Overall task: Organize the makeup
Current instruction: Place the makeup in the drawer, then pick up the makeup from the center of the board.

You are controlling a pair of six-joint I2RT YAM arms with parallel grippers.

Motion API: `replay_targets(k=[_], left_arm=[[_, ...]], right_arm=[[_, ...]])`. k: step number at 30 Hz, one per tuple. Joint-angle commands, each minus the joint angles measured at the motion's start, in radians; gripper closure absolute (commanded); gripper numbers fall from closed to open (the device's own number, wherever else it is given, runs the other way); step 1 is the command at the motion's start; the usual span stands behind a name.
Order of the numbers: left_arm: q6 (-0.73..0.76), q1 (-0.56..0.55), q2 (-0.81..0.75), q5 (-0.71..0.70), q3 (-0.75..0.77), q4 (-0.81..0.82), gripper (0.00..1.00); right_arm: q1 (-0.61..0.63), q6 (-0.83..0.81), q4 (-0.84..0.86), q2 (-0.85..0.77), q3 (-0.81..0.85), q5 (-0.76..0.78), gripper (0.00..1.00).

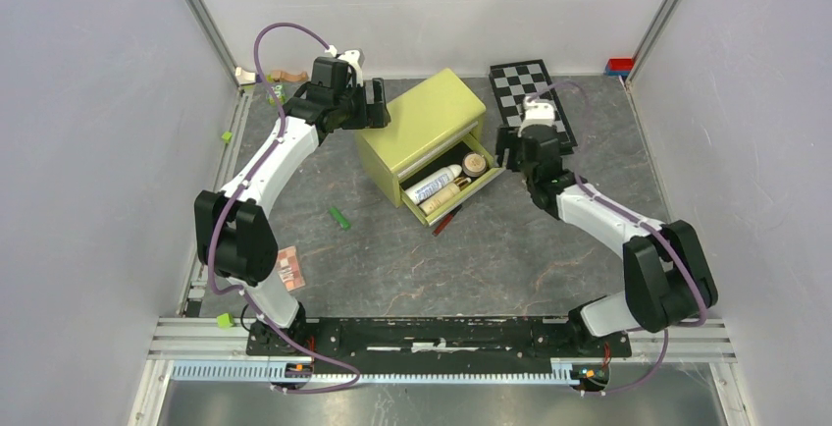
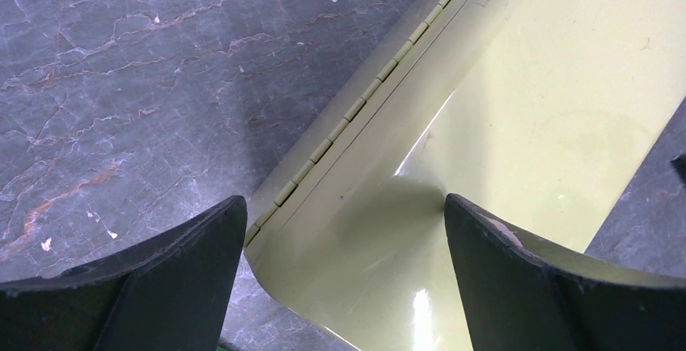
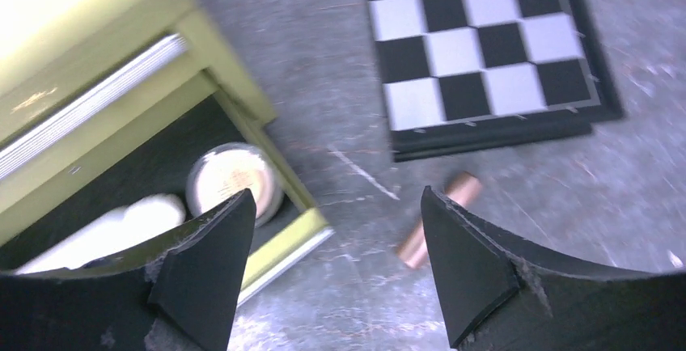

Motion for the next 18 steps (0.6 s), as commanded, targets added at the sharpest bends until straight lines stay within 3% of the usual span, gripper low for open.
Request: replay_targets(k=[1, 8, 18], left_arm=[[0.056, 0.000, -0.003, 0.012, 0.019, 0.003, 0.03], [0.057, 0.000, -0.004, 0.011, 0.016, 0.001, 0.03], [0.059, 0.001, -0.006, 0.013, 0.018, 0.001, 0.03]], right_arm=[[-0.097, 0.190, -0.096, -0.024, -0.009, 0.124, 0.17], [-0.218, 0.288, -0.186, 0.099, 0.046, 0.001, 0.18], [-0.239, 0.241, -0.269, 0.292, 0.191, -0.101, 0.28]])
